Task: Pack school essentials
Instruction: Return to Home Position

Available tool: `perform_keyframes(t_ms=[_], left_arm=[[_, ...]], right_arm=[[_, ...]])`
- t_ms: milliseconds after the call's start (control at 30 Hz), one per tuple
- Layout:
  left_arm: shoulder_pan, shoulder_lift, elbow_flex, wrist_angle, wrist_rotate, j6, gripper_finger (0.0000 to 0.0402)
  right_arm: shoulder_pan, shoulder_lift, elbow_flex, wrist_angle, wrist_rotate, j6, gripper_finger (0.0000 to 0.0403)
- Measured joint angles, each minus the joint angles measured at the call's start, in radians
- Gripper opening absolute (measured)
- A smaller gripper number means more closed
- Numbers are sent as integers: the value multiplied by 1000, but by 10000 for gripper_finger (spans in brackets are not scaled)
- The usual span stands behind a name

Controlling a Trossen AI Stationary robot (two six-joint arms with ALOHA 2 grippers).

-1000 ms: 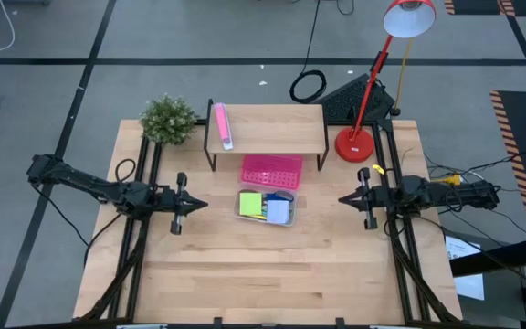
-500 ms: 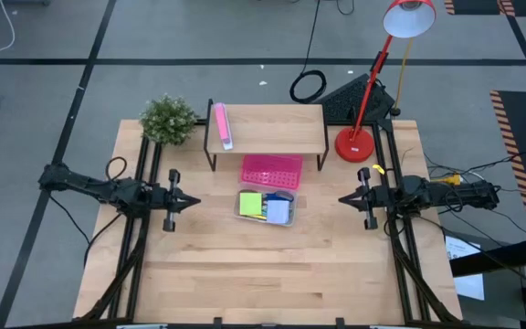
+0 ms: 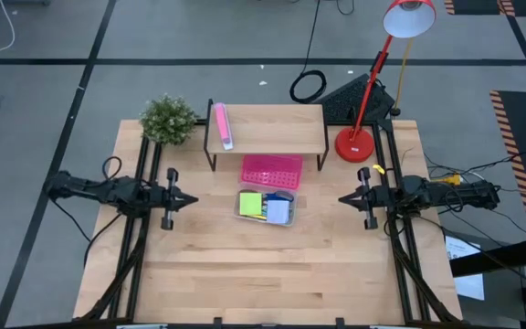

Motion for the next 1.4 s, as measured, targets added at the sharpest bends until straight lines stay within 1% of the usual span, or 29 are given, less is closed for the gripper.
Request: perform_keyframes(t_ms=[167, 267, 467, 667, 767, 933, 1200, 1400], left_arm=[[46, 5, 0, -13, 72, -4, 8], [78, 2, 0, -17, 108, 8, 3], [164, 3, -1, -27, 159, 24, 4], [230, 3, -1, -27, 164, 24, 10], [245, 3, -2, -27, 157, -10, 10], [245, 3, -2, -25, 152, -22, 3], [245, 3, -2, -23, 148, -25, 30], [245, 3, -2, -23, 148, -25, 29]], right_arm=[[0, 0, 0, 7, 0, 0, 0], [0, 0, 0, 5, 0, 0, 0], [0, 0, 0, 7, 0, 0, 0], [0, 0, 0, 7, 0, 0, 0], [0, 0, 0, 7, 0, 0, 0], [0, 0, 0, 6, 0, 0, 0], [0, 0, 0, 6, 0, 0, 0], [0, 0, 0, 6, 0, 0, 0]])
